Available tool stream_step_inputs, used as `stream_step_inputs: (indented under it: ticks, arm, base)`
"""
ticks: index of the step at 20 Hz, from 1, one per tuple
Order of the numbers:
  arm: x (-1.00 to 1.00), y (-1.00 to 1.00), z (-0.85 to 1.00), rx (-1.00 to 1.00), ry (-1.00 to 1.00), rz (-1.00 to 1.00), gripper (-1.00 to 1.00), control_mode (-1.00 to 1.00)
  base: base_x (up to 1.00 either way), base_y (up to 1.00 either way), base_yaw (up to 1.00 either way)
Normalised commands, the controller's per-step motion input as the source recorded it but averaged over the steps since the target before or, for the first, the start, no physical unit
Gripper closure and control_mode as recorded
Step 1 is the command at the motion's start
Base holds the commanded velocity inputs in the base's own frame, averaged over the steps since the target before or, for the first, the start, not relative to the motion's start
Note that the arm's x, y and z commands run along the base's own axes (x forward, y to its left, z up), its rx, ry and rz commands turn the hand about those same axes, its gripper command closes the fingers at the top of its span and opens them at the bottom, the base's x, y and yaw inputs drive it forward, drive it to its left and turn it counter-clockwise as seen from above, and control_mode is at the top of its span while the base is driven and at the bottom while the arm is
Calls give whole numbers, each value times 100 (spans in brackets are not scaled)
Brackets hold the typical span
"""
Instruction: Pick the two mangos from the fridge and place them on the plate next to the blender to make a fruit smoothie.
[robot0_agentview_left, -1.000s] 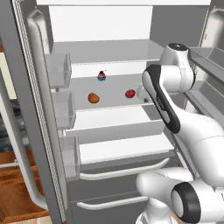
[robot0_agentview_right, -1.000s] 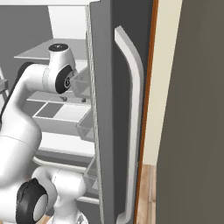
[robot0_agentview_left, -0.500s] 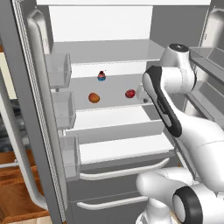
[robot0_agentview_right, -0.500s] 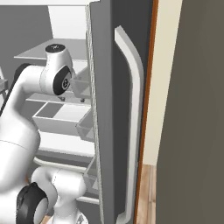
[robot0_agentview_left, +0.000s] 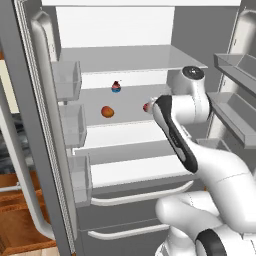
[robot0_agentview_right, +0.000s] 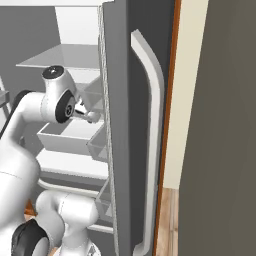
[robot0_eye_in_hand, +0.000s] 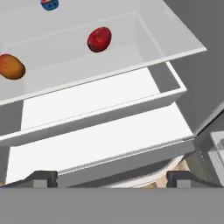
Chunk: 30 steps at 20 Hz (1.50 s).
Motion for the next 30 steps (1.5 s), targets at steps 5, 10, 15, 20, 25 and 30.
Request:
stream_step_inputs:
  ticks: [5,10,15,20,25,30]
  arm:
    - [51,-4,-3,10,0,-16,-100,-100]
    - [71,-13,-5,1,0,-3,-100,-100]
    - [51,0,-11,0,0,0,-100,-100]
    - [45,0,-27,0,0,0,-100,-100]
    - [39,0,-23,0,0,0,-100,-100]
    - [46,0,-16,0,0,0,-100,-100]
  base:
    - [0,0,0]
    - [0,0,0]
    - [0,0,0]
    - [0,0,0]
    - [0,0,0]
    - [0,0,0]
